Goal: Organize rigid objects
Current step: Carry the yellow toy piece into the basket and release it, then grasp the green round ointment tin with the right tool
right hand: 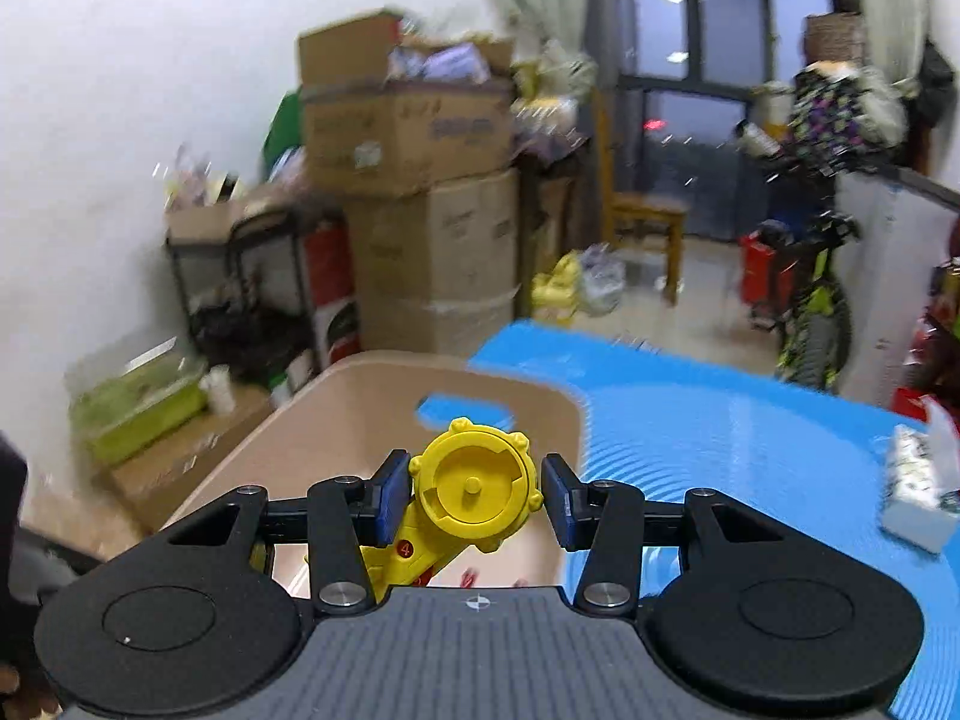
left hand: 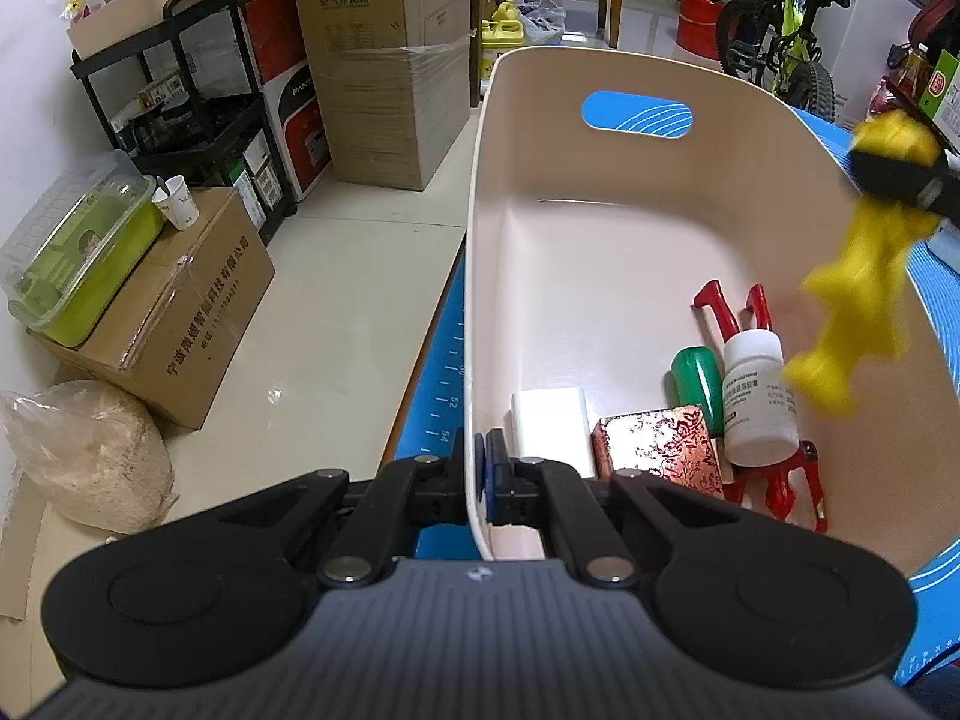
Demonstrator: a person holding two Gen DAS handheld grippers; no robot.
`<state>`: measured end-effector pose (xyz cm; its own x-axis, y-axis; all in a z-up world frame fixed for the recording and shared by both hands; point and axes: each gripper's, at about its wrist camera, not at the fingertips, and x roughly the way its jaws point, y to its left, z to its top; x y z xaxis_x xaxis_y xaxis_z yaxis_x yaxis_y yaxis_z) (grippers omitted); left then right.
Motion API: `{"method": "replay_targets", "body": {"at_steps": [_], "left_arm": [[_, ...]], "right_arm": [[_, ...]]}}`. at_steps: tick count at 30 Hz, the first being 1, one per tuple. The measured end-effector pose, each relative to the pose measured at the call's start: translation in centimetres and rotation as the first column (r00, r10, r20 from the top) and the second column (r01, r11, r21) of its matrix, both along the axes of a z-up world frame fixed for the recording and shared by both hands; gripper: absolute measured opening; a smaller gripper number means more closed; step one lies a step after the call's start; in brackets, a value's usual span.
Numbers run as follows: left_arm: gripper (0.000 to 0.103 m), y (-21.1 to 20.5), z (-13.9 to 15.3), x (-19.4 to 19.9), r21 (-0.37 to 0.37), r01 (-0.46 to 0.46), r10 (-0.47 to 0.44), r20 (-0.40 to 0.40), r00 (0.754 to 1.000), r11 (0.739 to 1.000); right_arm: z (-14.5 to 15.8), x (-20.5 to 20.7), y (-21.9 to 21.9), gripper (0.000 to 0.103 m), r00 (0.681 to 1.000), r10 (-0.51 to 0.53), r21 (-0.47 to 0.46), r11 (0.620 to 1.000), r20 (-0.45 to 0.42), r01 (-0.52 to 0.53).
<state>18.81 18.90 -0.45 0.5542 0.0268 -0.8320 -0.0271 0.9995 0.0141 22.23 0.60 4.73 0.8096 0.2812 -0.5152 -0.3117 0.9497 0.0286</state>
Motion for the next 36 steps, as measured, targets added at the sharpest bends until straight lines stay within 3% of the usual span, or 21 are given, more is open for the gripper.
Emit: {"method": "replay_targets", "body": {"at_steps": [8, 14, 20, 29, 36], "left_arm": [[0.005, 0.0, 0.0, 0.0, -0.004, 0.001, -0.001, 0.0, 1.0, 1.0], [0.005, 0.0, 0.0, 0.0, -0.006, 0.002, -0.002, 0.001, 1.0, 1.0], [0.005, 0.0, 0.0, 0.0, -0.006, 0.001, -0.001, 0.0, 1.0, 1.0], [0.005, -0.1, 0.0, 0.0, -0.008, 0.001, -0.001, 0.001, 1.0, 1.0], [0.005, -0.1, 0.0, 0.1, -0.008, 0.001, -0.001, 0.001, 1.0, 1.0]], "right_arm": [[-4.3, 0.6, 4.3, 0.053, 0.985, 0.082, -0.109, 0.989, -0.153, -0.1], [-6.2, 1.1, 6.0, 0.052, 0.962, 0.077, -0.166, 0.978, -0.262, -0.124], [-4.6, 0.9, 5.2, 0.069, 0.966, 0.078, -0.115, 0.987, -0.245, -0.109], [-0.6, -0.3, -0.7, 0.07, 0.99, -0.002, -0.034, 0.999, -0.143, -0.003], [-1.2, 0.5, -6.2, 0.07, 0.984, -0.101, -0.06, 0.994, -0.144, 0.093]]}}
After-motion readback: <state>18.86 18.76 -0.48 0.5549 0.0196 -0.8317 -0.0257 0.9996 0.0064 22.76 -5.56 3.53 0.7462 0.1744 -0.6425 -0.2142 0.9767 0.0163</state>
